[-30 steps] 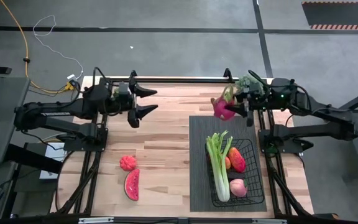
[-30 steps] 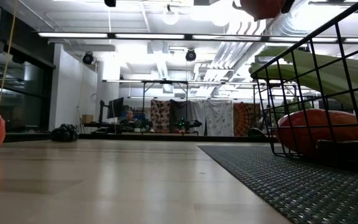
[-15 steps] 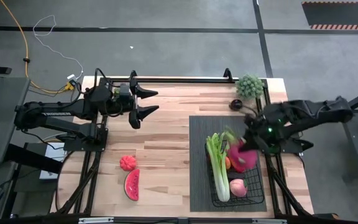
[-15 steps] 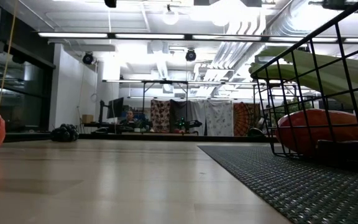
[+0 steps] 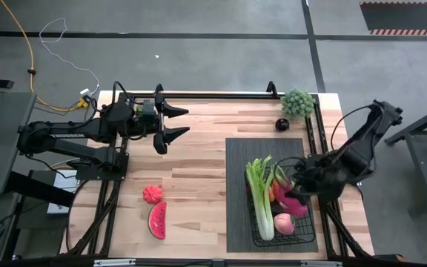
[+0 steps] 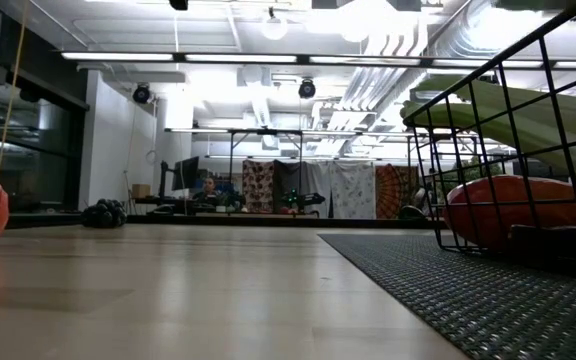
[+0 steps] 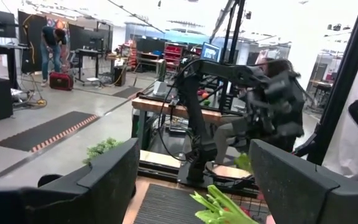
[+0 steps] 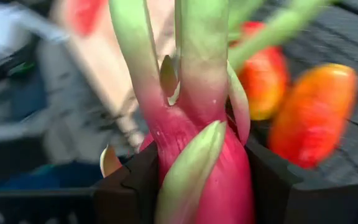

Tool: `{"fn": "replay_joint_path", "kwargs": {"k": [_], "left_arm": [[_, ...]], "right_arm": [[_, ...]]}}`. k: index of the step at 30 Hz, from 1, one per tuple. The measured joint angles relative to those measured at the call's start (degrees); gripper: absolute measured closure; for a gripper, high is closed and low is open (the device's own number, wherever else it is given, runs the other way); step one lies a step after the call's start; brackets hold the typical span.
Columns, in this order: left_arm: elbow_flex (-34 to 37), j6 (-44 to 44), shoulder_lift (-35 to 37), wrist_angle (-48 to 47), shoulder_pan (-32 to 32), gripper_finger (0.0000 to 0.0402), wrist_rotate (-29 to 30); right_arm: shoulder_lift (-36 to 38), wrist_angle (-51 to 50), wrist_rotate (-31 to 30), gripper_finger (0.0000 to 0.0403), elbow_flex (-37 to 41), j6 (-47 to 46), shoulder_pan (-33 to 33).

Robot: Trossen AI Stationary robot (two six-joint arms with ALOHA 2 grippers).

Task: Build produce basket
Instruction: Put the dragon fruit into the black wire basket

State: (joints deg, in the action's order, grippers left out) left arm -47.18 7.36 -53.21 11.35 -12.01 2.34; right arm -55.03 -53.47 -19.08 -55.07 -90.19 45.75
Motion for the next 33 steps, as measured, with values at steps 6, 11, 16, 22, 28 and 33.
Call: {"fn": "replay_joint_path", "kwargs": {"k": [6, 11, 16, 22, 28, 33], "left_arm": [[0.0, -1.12, 0.0, 0.0, 0.0, 0.011, -0.14], [0.0, -1.14, 0.0, 0.0, 0.0, 0.011, -0.1], [0.0, -1.11, 0.0, 0.0, 0.0, 0.011, 0.01], [0.0, -0.99, 0.0, 0.0, 0.0, 0.011, 0.01], [-0.02, -0.96, 0.0, 0.0, 0.0, 0.011, 0.01], [-0.02, -0.94, 0.0, 0.0, 0.0, 0.011, 0.01]], "right_arm": [[-8.01, -9.38, -1.29, 0.0235, 0.02, -17.41, 0.62], [-12.74, -10.6, -0.43, 0.0235, 0.02, -24.93, 0.1], [-15.67, -10.42, 0.03, 0.0235, 0.02, -24.85, -0.38], [-17.0, -9.3, 2.32, 0.0235, 0.02, -25.96, -0.52], [-17.0, -8.42, 3.05, 0.0235, 0.02, -24.94, -0.76], [-17.0, -8.72, 1.14, 0.0235, 0.02, -23.43, -0.76]]}}
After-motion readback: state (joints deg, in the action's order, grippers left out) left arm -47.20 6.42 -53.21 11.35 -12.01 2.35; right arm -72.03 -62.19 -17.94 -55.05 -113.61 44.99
